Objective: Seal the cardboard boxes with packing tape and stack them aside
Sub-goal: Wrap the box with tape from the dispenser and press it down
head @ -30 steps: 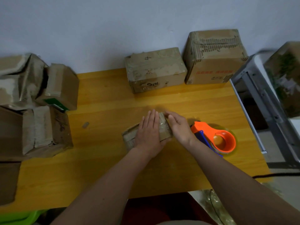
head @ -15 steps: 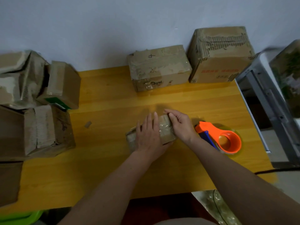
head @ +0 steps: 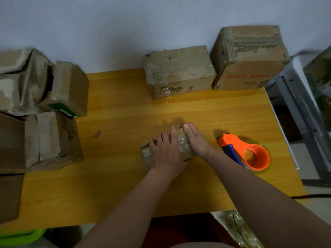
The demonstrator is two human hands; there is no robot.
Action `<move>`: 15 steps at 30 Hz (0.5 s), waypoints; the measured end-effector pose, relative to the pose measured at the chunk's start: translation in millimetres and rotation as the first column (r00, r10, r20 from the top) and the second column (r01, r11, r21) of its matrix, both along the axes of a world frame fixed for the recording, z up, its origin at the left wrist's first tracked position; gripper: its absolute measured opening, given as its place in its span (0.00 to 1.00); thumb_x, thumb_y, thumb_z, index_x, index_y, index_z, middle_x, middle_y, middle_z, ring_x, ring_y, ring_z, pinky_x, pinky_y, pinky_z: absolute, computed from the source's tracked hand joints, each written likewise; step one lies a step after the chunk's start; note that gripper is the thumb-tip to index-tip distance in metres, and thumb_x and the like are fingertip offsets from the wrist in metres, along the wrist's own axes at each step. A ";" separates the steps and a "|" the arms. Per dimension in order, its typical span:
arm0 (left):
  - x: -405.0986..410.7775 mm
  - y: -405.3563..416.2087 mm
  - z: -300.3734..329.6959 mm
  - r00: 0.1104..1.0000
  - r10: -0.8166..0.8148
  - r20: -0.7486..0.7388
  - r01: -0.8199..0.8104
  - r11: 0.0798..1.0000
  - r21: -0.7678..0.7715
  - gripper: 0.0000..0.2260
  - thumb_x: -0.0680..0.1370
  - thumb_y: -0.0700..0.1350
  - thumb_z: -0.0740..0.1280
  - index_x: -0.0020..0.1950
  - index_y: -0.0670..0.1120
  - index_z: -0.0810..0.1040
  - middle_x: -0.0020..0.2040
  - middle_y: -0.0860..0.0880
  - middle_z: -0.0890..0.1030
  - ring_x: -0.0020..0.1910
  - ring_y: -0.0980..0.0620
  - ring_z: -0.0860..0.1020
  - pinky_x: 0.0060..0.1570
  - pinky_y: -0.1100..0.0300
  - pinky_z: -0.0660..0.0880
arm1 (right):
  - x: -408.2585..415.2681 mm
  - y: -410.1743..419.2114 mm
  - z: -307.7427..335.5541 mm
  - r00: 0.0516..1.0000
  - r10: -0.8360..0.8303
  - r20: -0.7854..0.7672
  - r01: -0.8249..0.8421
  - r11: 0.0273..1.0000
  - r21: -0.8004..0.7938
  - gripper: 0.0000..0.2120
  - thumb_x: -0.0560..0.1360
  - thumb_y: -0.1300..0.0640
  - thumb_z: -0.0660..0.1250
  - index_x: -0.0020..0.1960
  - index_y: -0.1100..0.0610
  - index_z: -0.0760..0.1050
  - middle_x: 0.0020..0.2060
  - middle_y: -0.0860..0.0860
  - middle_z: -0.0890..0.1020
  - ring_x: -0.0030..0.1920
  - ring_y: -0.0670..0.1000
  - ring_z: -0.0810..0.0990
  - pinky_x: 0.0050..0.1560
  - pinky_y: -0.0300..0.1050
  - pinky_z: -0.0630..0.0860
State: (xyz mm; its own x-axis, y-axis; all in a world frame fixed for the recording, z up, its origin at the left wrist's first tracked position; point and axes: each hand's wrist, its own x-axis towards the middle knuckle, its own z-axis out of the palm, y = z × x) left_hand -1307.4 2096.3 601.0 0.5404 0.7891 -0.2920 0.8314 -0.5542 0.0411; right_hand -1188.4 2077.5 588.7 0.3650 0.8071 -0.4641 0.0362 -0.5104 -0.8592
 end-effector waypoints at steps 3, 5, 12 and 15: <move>0.5 -2.5 -0.2 0.999 -0.025 -0.033 0.025 1.000 0.010 0.53 0.69 0.73 0.63 0.78 0.44 0.41 0.70 0.42 0.62 0.68 0.41 0.62 0.68 0.40 0.56 | -3.4 -14.6 -3.0 0.997 0.011 0.071 -0.013 1.000 0.028 0.17 0.83 0.56 0.51 0.71 0.56 0.65 0.60 0.50 0.71 0.59 0.47 0.69 0.49 0.30 0.65; 1.7 -1.2 0.6 1.000 -0.024 -0.020 0.024 1.000 0.008 0.52 0.69 0.71 0.63 0.78 0.44 0.41 0.69 0.42 0.63 0.66 0.42 0.63 0.68 0.41 0.57 | -8.7 -29.8 -7.4 0.997 -0.008 0.081 0.002 0.997 0.076 0.20 0.83 0.58 0.51 0.75 0.57 0.59 0.67 0.48 0.66 0.66 0.44 0.64 0.57 0.23 0.60; 1.6 3.4 4.1 0.998 -0.005 0.060 0.006 1.000 -0.024 0.51 0.69 0.72 0.63 0.79 0.45 0.43 0.69 0.42 0.66 0.65 0.42 0.65 0.67 0.44 0.58 | -37.7 -51.1 -12.7 0.939 -0.341 0.040 0.331 0.930 0.162 0.18 0.82 0.62 0.53 0.71 0.64 0.66 0.66 0.52 0.71 0.67 0.49 0.69 0.66 0.30 0.63; -14.3 27.8 11.4 0.988 -0.040 0.151 0.062 0.988 -0.141 0.52 0.67 0.74 0.63 0.80 0.48 0.45 0.76 0.45 0.60 0.73 0.43 0.60 0.72 0.46 0.55 | -37.9 -34.8 -13.5 0.897 -0.439 0.045 0.432 0.894 0.117 0.18 0.81 0.57 0.56 0.67 0.63 0.72 0.64 0.58 0.76 0.65 0.55 0.73 0.68 0.52 0.67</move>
